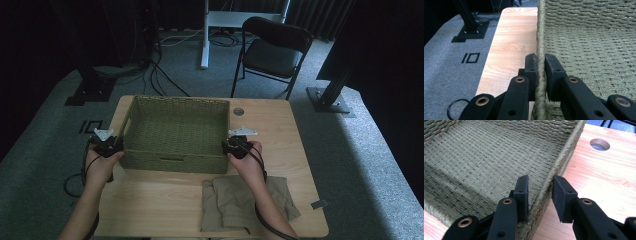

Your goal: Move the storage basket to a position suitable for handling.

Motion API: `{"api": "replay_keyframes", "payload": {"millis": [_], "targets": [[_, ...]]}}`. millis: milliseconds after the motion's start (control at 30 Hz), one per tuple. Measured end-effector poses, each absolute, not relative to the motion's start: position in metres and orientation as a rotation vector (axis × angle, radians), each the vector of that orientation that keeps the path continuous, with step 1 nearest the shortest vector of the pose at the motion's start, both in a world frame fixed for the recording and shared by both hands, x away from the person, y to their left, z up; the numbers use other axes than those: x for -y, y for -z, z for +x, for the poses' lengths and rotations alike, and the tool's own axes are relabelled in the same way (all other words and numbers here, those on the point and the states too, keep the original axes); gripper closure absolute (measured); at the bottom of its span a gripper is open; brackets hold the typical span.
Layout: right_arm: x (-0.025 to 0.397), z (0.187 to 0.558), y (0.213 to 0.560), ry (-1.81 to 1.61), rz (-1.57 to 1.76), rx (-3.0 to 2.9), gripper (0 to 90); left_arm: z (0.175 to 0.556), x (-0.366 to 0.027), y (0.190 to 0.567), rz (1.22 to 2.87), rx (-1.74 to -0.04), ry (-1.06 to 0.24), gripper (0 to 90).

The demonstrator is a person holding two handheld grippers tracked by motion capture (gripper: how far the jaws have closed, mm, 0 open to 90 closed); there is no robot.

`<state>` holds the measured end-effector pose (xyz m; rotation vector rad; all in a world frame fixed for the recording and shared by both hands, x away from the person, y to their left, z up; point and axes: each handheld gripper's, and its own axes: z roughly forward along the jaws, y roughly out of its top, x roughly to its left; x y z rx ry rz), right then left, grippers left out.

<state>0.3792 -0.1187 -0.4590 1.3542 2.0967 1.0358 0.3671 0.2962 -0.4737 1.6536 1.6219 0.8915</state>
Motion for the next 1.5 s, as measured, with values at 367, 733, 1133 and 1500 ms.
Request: {"api": "replay_keyframes", "payload": {"millis": [367, 733, 1133, 1500], "targets": [[0.126, 0.379, 0.457, -1.077, 1.345, -2.078, 59.0, 0.366, -0.298, 0.470, 1.672, -1.542, -0.756, 59.8], [0.122, 0.410, 0.434, -1.214, 1.317, -1.899, 33.8, 0.408, -0.305, 0.443, 1.551, -1.418, -0.781, 38.8], [0.103, 0.431, 0.469, -1.104, 1.463, -1.864, 40.4, 0.424, -0.314, 0.476, 1.644, -1.482, -0.851, 42.1], [0.102, 0.431, 0.486, -1.003, 1.584, -1.852, 72.7, 0.421, -0.311, 0.490, 1.690, -1.475, -0.884, 58.2]]}}
